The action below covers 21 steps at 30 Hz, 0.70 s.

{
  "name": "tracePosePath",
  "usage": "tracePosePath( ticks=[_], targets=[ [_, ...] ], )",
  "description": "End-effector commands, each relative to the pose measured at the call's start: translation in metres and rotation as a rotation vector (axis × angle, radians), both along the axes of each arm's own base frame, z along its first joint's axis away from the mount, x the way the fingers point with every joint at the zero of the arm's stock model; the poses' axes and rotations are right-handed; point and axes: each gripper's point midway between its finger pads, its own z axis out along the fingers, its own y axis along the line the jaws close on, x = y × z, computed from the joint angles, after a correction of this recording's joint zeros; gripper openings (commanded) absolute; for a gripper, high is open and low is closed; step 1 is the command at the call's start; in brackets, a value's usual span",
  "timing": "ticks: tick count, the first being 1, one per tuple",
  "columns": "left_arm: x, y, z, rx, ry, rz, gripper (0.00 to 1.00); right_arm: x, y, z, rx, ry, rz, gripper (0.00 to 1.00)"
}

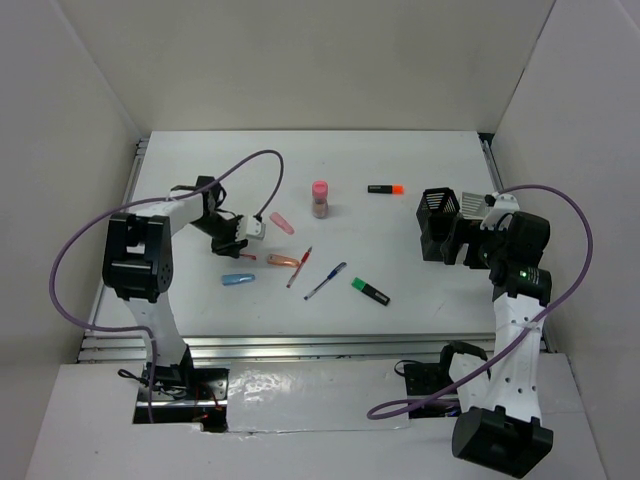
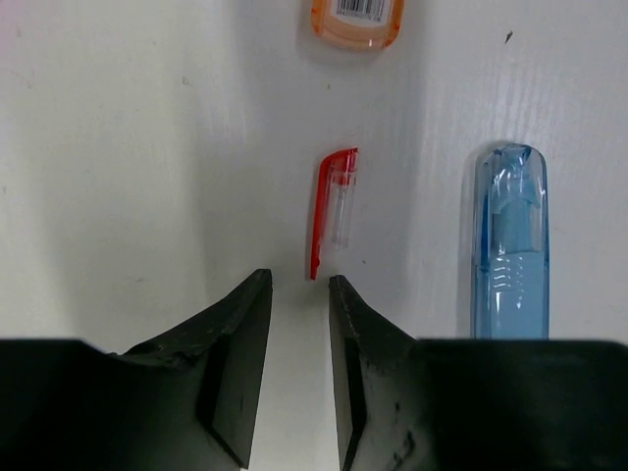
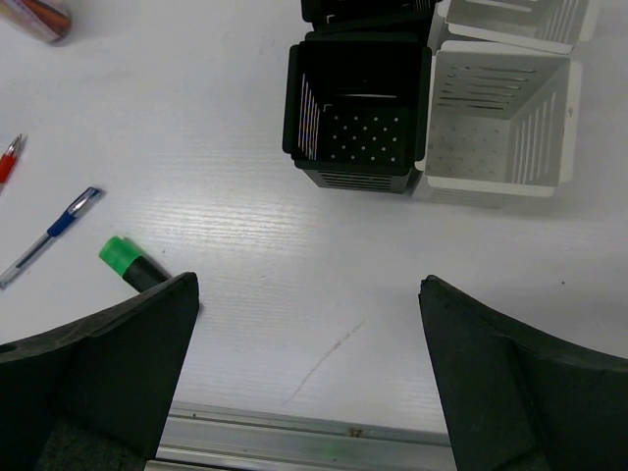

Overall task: Sort the stationery into containers
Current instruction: Pick up the pen cap from the center of the board.

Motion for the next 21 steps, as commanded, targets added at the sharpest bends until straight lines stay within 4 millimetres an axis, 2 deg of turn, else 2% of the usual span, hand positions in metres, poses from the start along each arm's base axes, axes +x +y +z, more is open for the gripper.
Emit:
tracePosePath(
  ticks=[1, 9, 18, 21],
  targets=[
    [0.003, -0.009, -0.002, -0.004, 0.007, -0.028, 0.42, 0.004, -0.002, 0.019, -0.022, -0.043, 0.009, 1.0],
    [-0.003, -0.015, -0.01, 0.027, 0.04, -0.065, 0.37, 0.005, -0.003, 0.02, -0.023, -0.044, 0.01, 1.0],
    [-0.012, -0.009, -0.021, 0.088, 0.086, -0.069, 0.23, 0.006, -0.003, 0.021, -0.027, -0.052, 0.014, 1.0],
    [-0.022, -0.003, -0.03, 0.118, 0.113, -0.086, 0.17, 0.007, -0.003, 0.022, -0.031, -0.055, 0.018, 1.0]
  ],
)
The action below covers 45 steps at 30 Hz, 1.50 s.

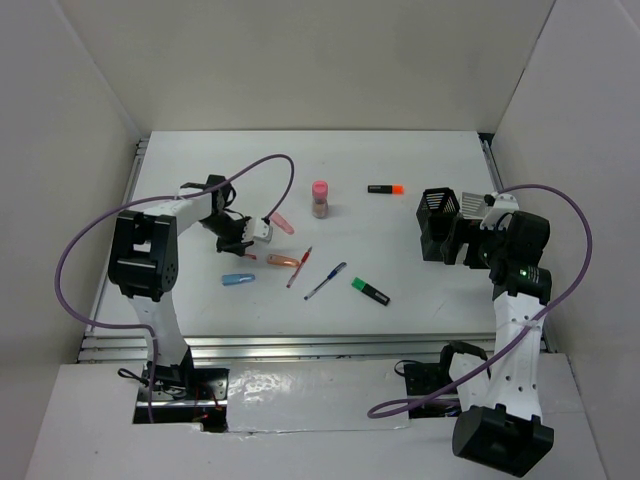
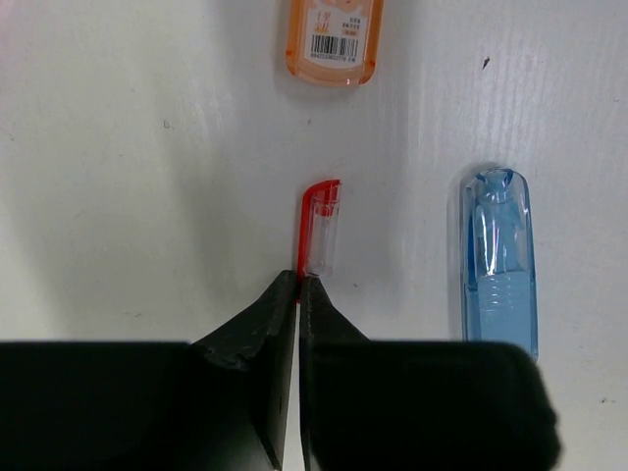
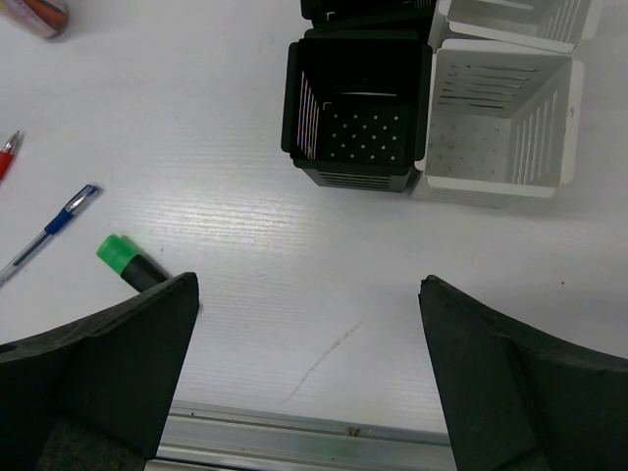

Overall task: Sort the stationery into containers
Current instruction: Pick up the pen cap from the center of the board.

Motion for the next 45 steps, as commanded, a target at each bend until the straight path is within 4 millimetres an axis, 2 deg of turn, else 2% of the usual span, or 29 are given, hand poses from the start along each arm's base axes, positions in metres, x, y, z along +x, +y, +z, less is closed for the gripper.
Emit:
tracePosePath(
  ticks=[1, 3, 6, 9, 12, 16, 19, 20, 21, 23, 24, 25, 26, 27, 28, 29, 30, 31, 32, 33, 34, 36, 37, 38, 39, 40, 42, 43, 45],
  targets=[
    [-0.021, 0.013, -0.032, 0.084, 0.096, -0.033, 0.13, 0.005, -0.002, 0.023, -0.029, -0.059, 0.016, 1.0],
    [-0.028, 0.015, -0.034, 0.089, 0.113, -0.037, 0.1, 0.006, -0.002, 0.026, -0.03, -0.066, 0.017, 1.0],
    [-0.024, 0.011, -0.03, 0.072, 0.091, -0.012, 0.03, 0.007, 0.003, 0.051, -0.03, -0.154, 0.028, 1.0],
    [-0.016, 0.006, -0.015, 0.037, 0.065, 0.031, 0.0, 0.006, 0.011, 0.082, -0.038, -0.29, 0.049, 0.98],
    [-0.005, -0.001, 0.011, -0.016, 0.04, 0.082, 0.0, 0.008, 0.017, 0.102, 0.011, -0.328, 0.05, 0.97],
    [-0.002, -0.019, 0.066, -0.186, 0.044, 0.159, 0.0, 0.012, 0.036, 0.121, 0.152, -0.319, 0.093, 0.95],
    [-0.012, -0.041, 0.119, -0.367, 0.091, 0.173, 0.0, 0.011, 0.061, 0.133, 0.242, -0.342, 0.228, 0.95],
    [-0.022, -0.047, 0.132, -0.408, 0.139, 0.183, 0.0, 0.006, 0.077, 0.136, 0.283, -0.347, 0.33, 0.96],
    [-0.029, -0.06, 0.155, -0.508, 0.16, 0.181, 0.0, 0.004, 0.089, 0.141, 0.291, -0.357, 0.393, 0.96],
    [-0.034, -0.073, 0.186, -0.602, 0.184, 0.192, 0.0, 0.006, 0.102, 0.146, 0.32, -0.348, 0.437, 0.98],
    [-0.032, -0.083, 0.209, -0.677, 0.216, 0.255, 0.0, 0.007, 0.107, 0.148, 0.325, -0.343, 0.447, 0.98],
    [-0.033, -0.089, 0.215, -0.706, 0.247, 0.299, 0.0, 0.007, 0.121, 0.155, 0.333, -0.337, 0.488, 0.99],
    [-0.03, -0.093, 0.223, -0.732, 0.26, 0.344, 0.0, 0.015, 0.119, 0.156, 0.333, -0.329, 0.435, 0.99],
    [-0.021, -0.1, 0.251, -0.795, 0.242, 0.416, 0.0, 0.019, 0.122, 0.157, 0.336, -0.327, 0.415, 0.98],
    [-0.026, -0.106, 0.242, -0.775, 0.241, 0.465, 0.0, 0.023, 0.129, 0.152, 0.347, -0.305, 0.408, 0.97],
    [-0.026, -0.109, 0.248, -0.786, 0.195, 0.479, 0.0, 0.029, 0.131, 0.151, 0.357, -0.299, 0.385, 0.97],
    [-0.03, -0.113, 0.278, -0.842, 0.079, 0.459, 0.0, 0.034, 0.13, 0.147, 0.376, -0.274, 0.348, 0.97],
    [-0.032, -0.117, 0.268, -0.817, 0.032, 0.508, 0.0, 0.035, 0.145, 0.144, 0.404, -0.238, 0.379, 0.96],
    [-0.035, -0.118, 0.273, -0.826, -0.022, 0.516, 0.0, 0.039, 0.149, 0.146, 0.429, -0.237, 0.377, 0.96],
    [-0.042, -0.117, 0.289, -0.848, -0.082, 0.539, 0.0, 0.04, 0.155, 0.146, 0.48, -0.213, 0.363, 0.96],
    [-0.038, -0.118, 0.287, -0.83, -0.13, 0.595, 0.0, 0.044, 0.159, 0.145, 0.507, -0.193, 0.357, 0.95],
    [-0.04, -0.119, 0.287, -0.797, -0.154, 0.633, 0.0, 0.045, 0.177, 0.152, 0.56, -0.177, 0.386, 0.95],
    [-0.04, -0.12, 0.286, -0.756, -0.167, 0.67, 0.0, 0.051, 0.183, 0.145, 0.564, -0.148, 0.38, 0.96],
    [-0.038, -0.123, 0.282, -0.732, -0.17, 0.683, 0.0, 0.047, 0.201, 0.15, 0.575, -0.157, 0.436, 0.96],
    [-0.039, -0.125, 0.281, -0.716, -0.174, 0.691, 0.0, 0.048, 0.209, 0.148, 0.579, -0.148, 0.449, 0.96],
    [-0.044, -0.133, 0.28, -0.709, -0.171, 0.682, 0.0, 0.055, 0.217, 0.144, 0.594, -0.124, 0.434, 0.96],
    [-0.042, -0.136, 0.276, -0.683, -0.183, 0.721, 0.0, 0.063, 0.237, 0.141, 0.635, -0.083, 0.453, 0.96],
    [-0.046, -0.143, 0.275, -0.677, -0.183, 0.717, 0.0, 0.065, 0.244, 0.142, 0.667, -0.055, 0.453, 0.96],
    [-0.042, -0.145, 0.269, -0.639, -0.187, 0.764, 0.0, 0.072, 0.26, 0.147, 0.678, -0.043, 0.469, 0.95]
  ],
)
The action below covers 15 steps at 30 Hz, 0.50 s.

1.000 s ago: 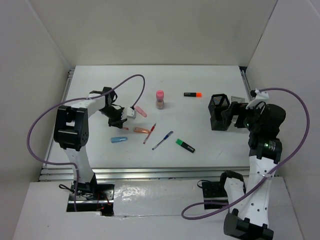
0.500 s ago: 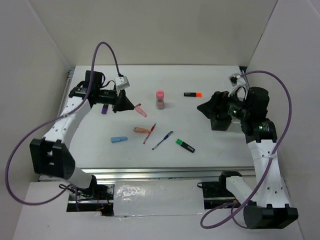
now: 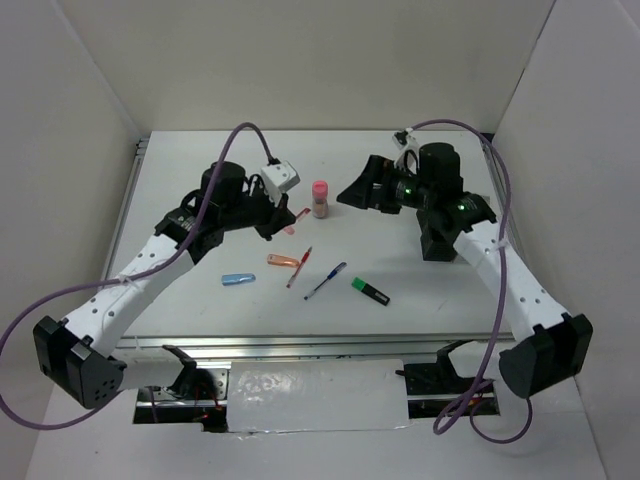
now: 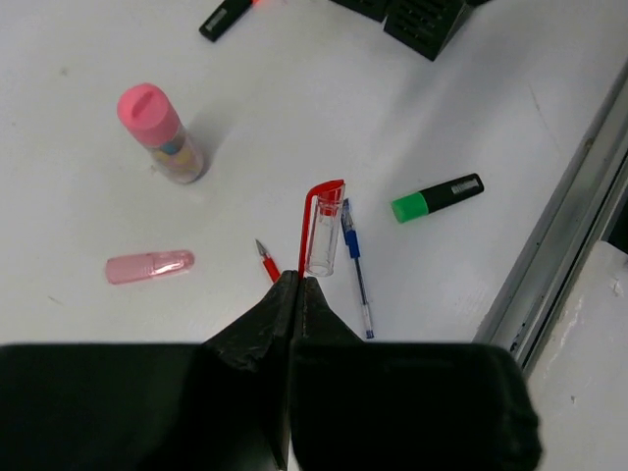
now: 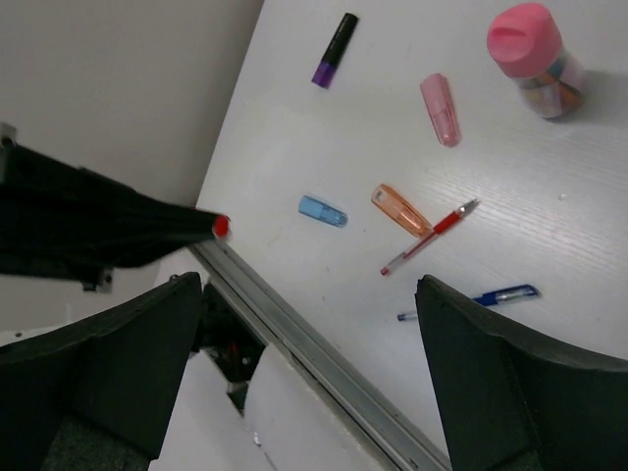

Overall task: Sort the stationery into containers
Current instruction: Pick up the pen cap from the center of the board.

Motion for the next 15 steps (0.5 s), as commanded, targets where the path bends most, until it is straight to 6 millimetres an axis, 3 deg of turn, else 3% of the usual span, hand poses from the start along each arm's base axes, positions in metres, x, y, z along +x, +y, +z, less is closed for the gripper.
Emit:
tracePosePath(
  ticks=[1, 15],
  targets=[
    [0.013, -0.002, 0.006, 0.029, 0.001, 0.128, 0.0, 0.021, 0.021, 0.042, 0.091, -0.056, -0.029, 0.95],
    [0.031, -0.017, 0.019, 0.002, 0.017, 0.226, 0.0, 0.046, 0.066, 0.005, 0.113, 0.131, -0.04, 0.91]
  ],
)
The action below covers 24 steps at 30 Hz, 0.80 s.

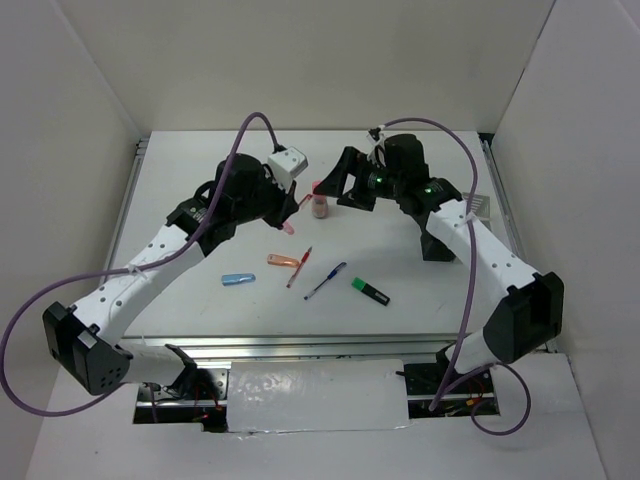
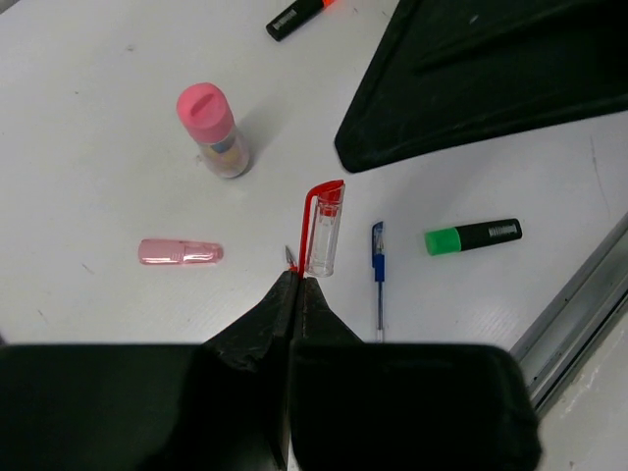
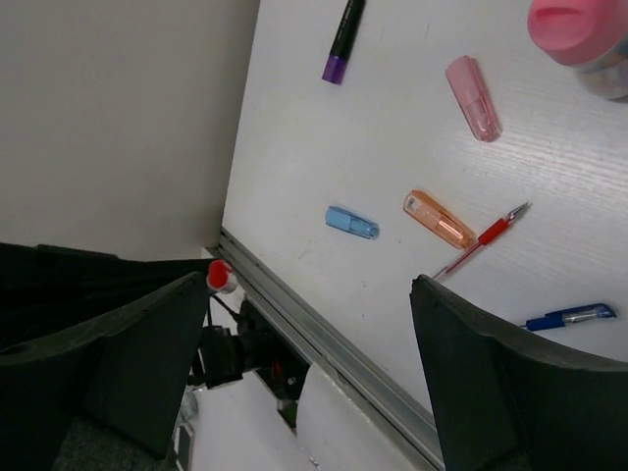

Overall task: Sort the stationery into containers
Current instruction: Pick up the pen cap from the center of the board.

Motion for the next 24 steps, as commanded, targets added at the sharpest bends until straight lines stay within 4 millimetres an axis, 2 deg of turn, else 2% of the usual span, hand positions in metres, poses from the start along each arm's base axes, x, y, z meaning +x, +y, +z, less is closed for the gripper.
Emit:
tracePosePath(
  ticks=[1, 5, 9, 18, 24],
  targets=[
    [0.01, -0.008, 0.014, -0.045, -0.017, 0.028, 0.0, 0.014, 0.014, 0.02, 0.058, -0.023, -0.02, 0.9],
    [0.009, -0.015, 0.015, -0.063, -0.008, 0.003, 0.0, 0.019, 0.024, 0.021, 0.071, -0.017, 0.005, 0.85],
    [0.011, -0.016, 0.015, -0.063, -0.008, 0.001, 0.0, 0.02, 0.029, 0.027, 0.098, -0.019, 0.037, 0.72],
    [0.015, -0.019, 0.014, -0.064, 0.0, 0.008, 0.0, 0.01, 0.046, 0.03, 0.157, 0.022, 0.096, 0.7],
    [0.019, -0.019, 0.015, -0.07, -0.001, 0.03, 0.0, 0.012, 0.054, 0.027, 0.156, 0.036, 0.099, 0.67]
  ],
)
